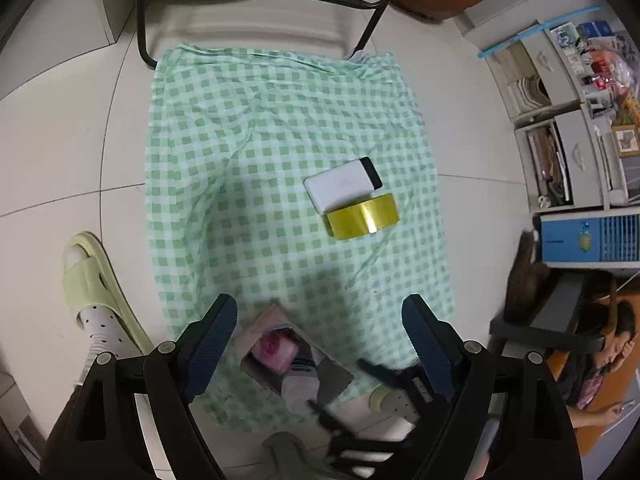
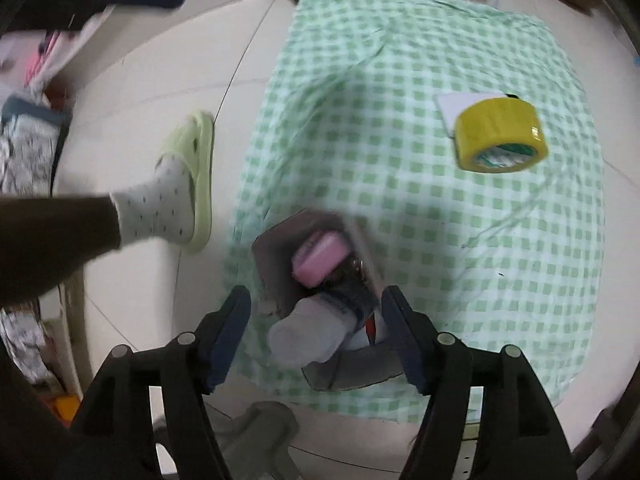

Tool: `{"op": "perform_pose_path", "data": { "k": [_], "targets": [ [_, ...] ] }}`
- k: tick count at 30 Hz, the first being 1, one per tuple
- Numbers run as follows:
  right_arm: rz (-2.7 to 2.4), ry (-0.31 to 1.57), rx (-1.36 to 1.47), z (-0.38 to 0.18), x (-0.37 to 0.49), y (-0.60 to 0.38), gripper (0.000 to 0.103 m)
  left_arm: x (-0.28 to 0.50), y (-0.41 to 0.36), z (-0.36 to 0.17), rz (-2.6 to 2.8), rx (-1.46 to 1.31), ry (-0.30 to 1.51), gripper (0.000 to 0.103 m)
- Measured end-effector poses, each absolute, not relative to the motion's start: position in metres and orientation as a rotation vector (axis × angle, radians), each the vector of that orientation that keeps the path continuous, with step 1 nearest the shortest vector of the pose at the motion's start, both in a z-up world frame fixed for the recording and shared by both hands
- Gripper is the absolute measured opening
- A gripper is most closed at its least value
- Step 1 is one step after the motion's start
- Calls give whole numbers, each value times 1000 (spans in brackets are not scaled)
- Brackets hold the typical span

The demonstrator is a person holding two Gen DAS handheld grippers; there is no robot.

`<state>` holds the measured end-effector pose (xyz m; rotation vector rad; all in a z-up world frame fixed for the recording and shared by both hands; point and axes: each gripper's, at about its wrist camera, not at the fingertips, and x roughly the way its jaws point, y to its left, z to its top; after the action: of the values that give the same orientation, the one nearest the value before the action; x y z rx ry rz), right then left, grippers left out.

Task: Organize rigid objects
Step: 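Grasp the yellow tape roll with the right gripper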

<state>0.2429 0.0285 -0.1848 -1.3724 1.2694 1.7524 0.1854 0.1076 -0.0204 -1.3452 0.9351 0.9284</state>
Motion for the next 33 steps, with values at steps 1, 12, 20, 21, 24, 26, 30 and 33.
{"op": "perform_pose_path", "data": {
  "k": [1, 12, 20, 21, 24, 26, 30, 33],
  "targets": [
    [1737, 1287, -1351, -185, 247, 34, 71, 176, 106, -14, 940, -1345, 941, 84],
    [1449, 1584, -1023, -238, 327, 119, 89, 176, 105, 31, 1019, -1183, 1089, 84],
    [1099, 1877, -542, -291, 369, 171, 97, 183, 108, 37, 996, -1193, 1064, 84],
    [1072, 1878, -513, -296, 370, 174, 97, 181, 110, 35, 1000, -1204, 1060, 84],
    [983, 1909, -344, -317, 376, 177, 97, 172, 113, 34, 1022, -1216, 1055, 84],
    [944, 1958, -223, -329, 378, 174, 96, 168, 114, 32, 1034, -1218, 1061, 84],
    [856, 1975, -110, -344, 379, 170, 62, 168, 115, 31, 1014, -1245, 1062, 84],
    [970, 1981, -169, -339, 375, 175, 44, 167, 117, 33, 998, -1277, 1032, 84]
  ]
}}
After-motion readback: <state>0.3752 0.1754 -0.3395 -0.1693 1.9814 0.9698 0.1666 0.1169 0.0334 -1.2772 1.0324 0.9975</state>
